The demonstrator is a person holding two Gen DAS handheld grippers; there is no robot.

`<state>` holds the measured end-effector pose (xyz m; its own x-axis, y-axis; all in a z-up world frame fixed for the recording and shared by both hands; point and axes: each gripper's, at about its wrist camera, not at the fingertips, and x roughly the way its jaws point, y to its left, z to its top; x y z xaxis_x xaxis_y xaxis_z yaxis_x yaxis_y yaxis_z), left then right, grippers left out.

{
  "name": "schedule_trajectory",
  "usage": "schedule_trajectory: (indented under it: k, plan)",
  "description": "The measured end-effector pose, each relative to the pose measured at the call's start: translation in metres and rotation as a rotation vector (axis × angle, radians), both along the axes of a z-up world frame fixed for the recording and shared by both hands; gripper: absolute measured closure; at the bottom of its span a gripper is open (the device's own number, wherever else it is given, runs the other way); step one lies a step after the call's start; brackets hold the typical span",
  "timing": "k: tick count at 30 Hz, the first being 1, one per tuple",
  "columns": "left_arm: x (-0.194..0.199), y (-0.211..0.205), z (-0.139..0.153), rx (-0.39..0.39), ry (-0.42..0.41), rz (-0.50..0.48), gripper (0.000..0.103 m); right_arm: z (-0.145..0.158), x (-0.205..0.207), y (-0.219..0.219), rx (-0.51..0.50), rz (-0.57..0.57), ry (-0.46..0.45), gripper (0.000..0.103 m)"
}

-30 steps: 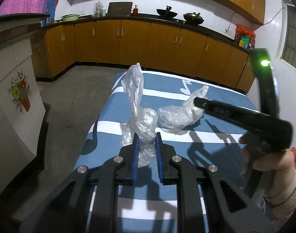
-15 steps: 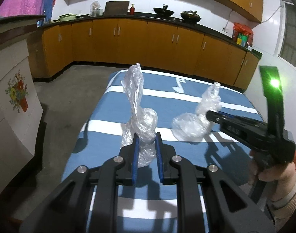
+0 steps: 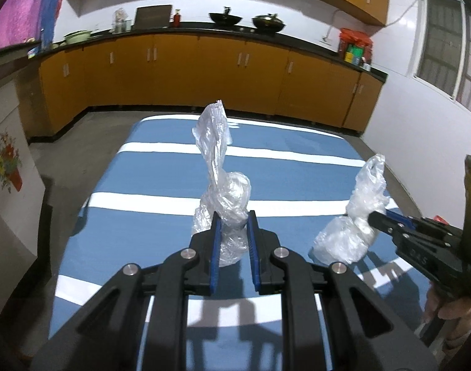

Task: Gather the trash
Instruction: 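Grasp the second clear bag with right tool while left tool holds its clear bag, then carry both clear bags over the red basket with both tools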

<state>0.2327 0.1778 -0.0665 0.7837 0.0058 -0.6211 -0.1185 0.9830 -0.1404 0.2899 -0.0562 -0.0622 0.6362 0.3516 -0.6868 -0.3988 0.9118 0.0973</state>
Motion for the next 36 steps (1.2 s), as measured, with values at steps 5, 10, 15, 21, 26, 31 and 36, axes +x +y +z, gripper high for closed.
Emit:
schedule_trajectory:
  k: [5,10,15,21,26,31,36]
  plan:
    - [-0.005,-0.029,0.01,0.007,-0.014,-0.055,0.086,0.011,-0.021,-0.036,0.014,-0.056,-0.009,0.087]
    - [-0.008,-0.056,0.018,0.01,-0.023,-0.096,0.086,0.02,-0.034,-0.064,0.025,-0.102,-0.019,0.087]
    - [-0.013,-0.082,0.026,0.011,-0.029,-0.14,0.086,0.031,-0.049,-0.088,0.035,-0.149,-0.043,0.087]
    - [-0.018,-0.114,0.035,0.018,-0.044,-0.198,0.086,0.04,-0.067,-0.121,0.04,-0.206,-0.076,0.087]
    - [-0.023,-0.142,0.041,0.024,-0.055,-0.249,0.086,0.043,-0.084,-0.152,0.051,-0.255,-0.093,0.087]
    - [-0.025,-0.174,0.044,0.027,-0.055,-0.304,0.086,0.046,-0.098,-0.177,0.057,-0.3,-0.104,0.087]
    - [-0.027,-0.204,0.043,0.031,-0.051,-0.363,0.086,0.044,-0.108,-0.202,0.064,-0.345,-0.103,0.087]
